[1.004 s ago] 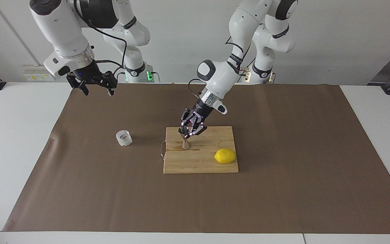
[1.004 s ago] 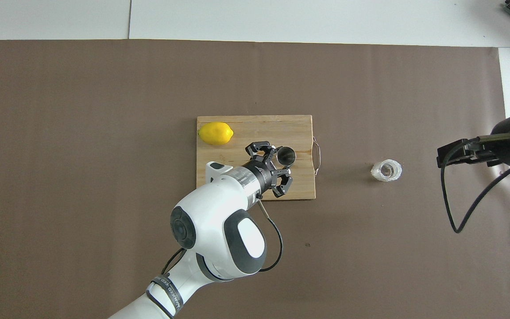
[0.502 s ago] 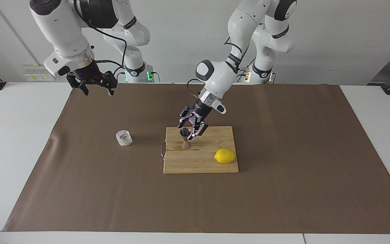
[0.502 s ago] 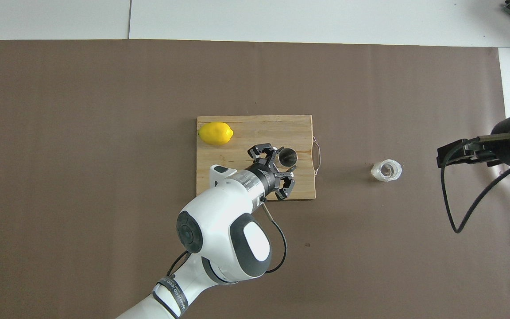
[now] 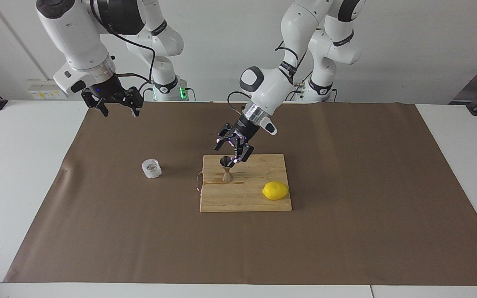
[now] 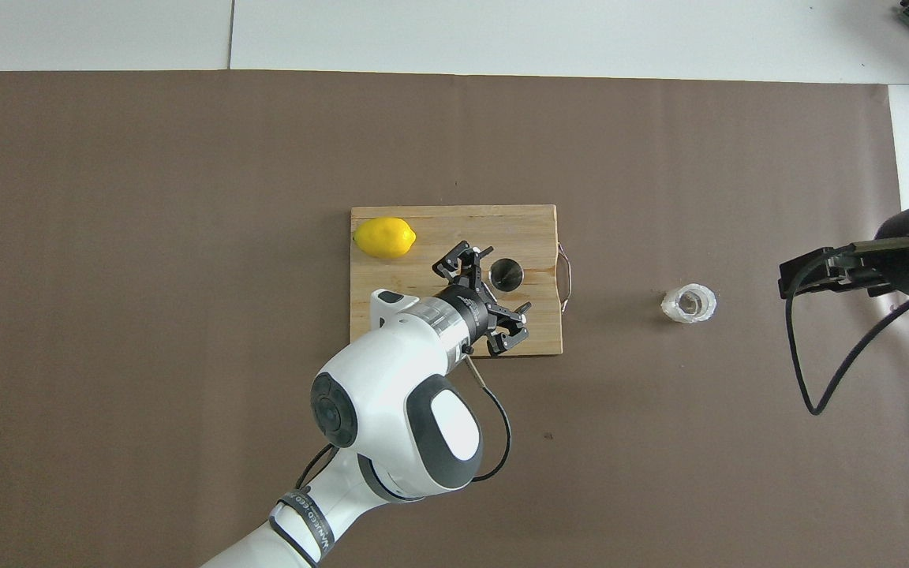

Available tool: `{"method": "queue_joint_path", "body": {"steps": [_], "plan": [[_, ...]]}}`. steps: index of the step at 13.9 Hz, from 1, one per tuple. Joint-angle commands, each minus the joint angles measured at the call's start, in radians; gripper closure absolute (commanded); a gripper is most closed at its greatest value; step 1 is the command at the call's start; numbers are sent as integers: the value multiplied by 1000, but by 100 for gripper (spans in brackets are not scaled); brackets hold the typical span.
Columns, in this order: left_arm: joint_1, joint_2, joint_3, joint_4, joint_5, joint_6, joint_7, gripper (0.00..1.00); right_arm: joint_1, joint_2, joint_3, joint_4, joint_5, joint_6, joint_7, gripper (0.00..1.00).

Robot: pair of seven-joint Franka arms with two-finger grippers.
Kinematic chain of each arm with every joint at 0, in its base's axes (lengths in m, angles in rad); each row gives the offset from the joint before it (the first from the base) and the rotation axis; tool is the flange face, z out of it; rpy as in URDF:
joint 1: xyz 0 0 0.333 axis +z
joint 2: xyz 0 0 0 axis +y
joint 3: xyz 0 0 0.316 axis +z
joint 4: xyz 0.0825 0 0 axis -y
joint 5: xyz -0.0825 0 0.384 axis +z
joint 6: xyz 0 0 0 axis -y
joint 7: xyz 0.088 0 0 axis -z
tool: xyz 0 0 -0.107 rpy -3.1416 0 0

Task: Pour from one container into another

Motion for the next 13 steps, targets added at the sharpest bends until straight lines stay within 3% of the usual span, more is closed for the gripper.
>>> {"method": "queue_joint_path", "body": {"steps": [1,3,9,13], "plan": [[53,-64,5,-29,-13,-101,4,0,-17,-23,7,-30,27,21,8,0],[113,-71,15,-20,86,-217,8,0,-17,-23,7,-30,27,21,8,0],[305,-93,34,95,567,-619,8,0,-17,-23,7,-30,27,21,8,0],[332,-84,44,193,914,-728,42,0,-17,-23,7,-30,27,21,8,0]]}}
